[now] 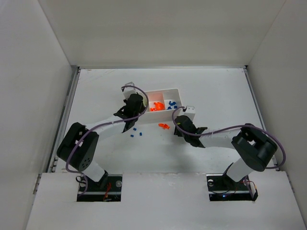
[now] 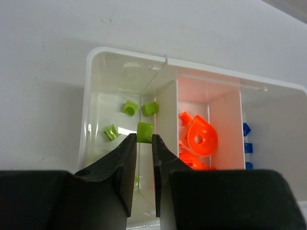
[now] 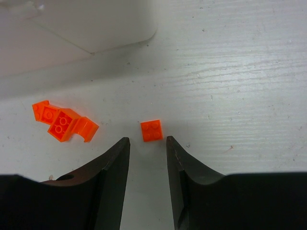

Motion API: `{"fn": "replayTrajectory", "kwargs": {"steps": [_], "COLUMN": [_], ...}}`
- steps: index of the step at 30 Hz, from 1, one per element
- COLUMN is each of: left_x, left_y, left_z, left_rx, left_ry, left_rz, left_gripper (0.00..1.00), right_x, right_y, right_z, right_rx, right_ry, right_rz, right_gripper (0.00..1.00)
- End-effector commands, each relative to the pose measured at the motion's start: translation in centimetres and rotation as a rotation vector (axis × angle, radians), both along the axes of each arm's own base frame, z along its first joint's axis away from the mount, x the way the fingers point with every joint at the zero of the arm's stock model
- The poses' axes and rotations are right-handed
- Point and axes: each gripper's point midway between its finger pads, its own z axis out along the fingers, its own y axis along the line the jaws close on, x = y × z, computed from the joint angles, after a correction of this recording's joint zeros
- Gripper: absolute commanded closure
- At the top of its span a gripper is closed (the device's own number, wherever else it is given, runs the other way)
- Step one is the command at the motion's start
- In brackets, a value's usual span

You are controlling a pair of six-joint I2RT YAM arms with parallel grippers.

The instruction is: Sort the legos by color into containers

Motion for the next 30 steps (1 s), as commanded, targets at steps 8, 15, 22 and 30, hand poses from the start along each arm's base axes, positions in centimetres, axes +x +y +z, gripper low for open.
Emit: {"fn": "replayTrajectory", "kwargs": {"steps": [8,15,22,30], "left_x": [1.7,0.7,-2.9,-8.1], "left_y": [-0.7,-0.4,-0.8,-2.6], "left_z": [1.6,2.3,2.1,1.3], "left_rx": [-0.017,-0.017,-0.016,-0.022], "left_ry": [-0.039,-0.058,-0.056,-0.049], "left_rz": [0.002,0.008,-0.047,-0.144], "left_gripper": [0.81,0.75,0.75,0.73], "right_x": [0.8,0.9,0.7,0.1], "right_y": [0.3,0.4,0.3,0.4], "right_z": [0.2,-0.2,-0.6,2.2], "right_rx": [-0.019,-0.027,-0.031,-0.006], "right_ry": [-0.008,0.000,0.012,-0.053], "right_rz": [0.004,0.005,0.010,0.012], "right_gripper": [0.58,0.63,0.77,0.81]}}
